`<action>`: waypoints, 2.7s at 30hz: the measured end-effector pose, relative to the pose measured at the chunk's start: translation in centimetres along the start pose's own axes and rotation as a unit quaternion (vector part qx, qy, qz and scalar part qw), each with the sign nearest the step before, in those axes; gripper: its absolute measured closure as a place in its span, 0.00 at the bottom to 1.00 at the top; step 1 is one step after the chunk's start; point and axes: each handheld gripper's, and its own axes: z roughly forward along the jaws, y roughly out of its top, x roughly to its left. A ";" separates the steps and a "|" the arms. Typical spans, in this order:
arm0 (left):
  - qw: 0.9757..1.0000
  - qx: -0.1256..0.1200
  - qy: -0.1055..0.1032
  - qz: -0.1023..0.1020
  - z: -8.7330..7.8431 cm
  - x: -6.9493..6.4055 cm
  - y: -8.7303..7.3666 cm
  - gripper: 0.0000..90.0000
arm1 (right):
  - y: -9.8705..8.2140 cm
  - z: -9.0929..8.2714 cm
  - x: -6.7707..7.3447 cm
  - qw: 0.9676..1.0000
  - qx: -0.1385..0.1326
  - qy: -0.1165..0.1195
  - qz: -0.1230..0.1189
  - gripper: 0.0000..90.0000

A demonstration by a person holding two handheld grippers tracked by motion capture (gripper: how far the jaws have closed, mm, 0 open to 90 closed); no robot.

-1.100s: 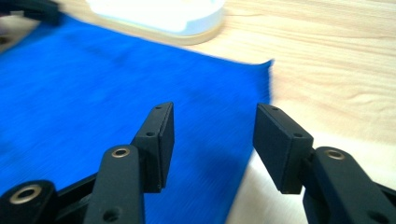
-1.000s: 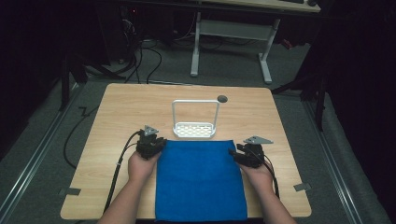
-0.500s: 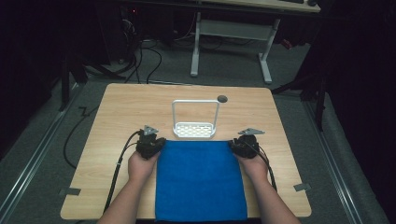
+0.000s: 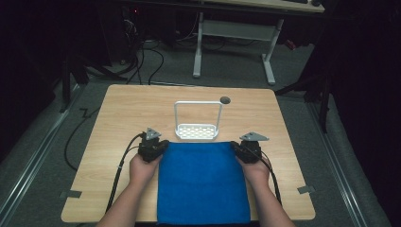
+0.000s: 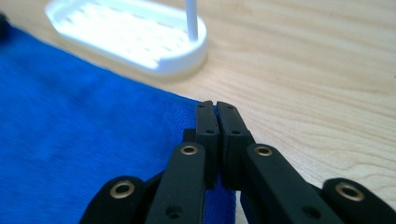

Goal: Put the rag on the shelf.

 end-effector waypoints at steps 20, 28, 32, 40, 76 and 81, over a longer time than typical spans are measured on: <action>0.993 -0.117 -0.010 0.002 -6.1 -2.1 1.1 0.97 | 0.9 -6.0 1.2 0.993 -0.114 0.034 -0.002 0.99; 0.985 -0.169 -0.014 0.010 -9.3 -2.8 2.4 0.97 | 1.8 -8.2 1.9 0.988 -0.153 0.033 -0.014 0.99; 0.980 -0.195 -0.025 0.015 -10.8 -3.4 3.2 0.97 | 2.5 -9.9 2.5 0.982 -0.184 0.035 -0.020 0.99; 0.973 -0.230 -0.023 0.023 -12.8 -4.0 4.0 0.97 | 3.5 -12.1 3.4 0.973 -0.224 0.036 -0.033 0.99; 0.949 -0.307 0.019 0.064 -17.0 -2.5 12.2 0.98 | 11.2 -15.5 3.3 0.952 -0.295 0.001 -0.082 0.99; 0.946 -0.314 0.040 0.074 -17.0 -2.1 13.9 0.98 | 12.8 -15.3 3.0 0.950 -0.300 -0.007 -0.080 0.99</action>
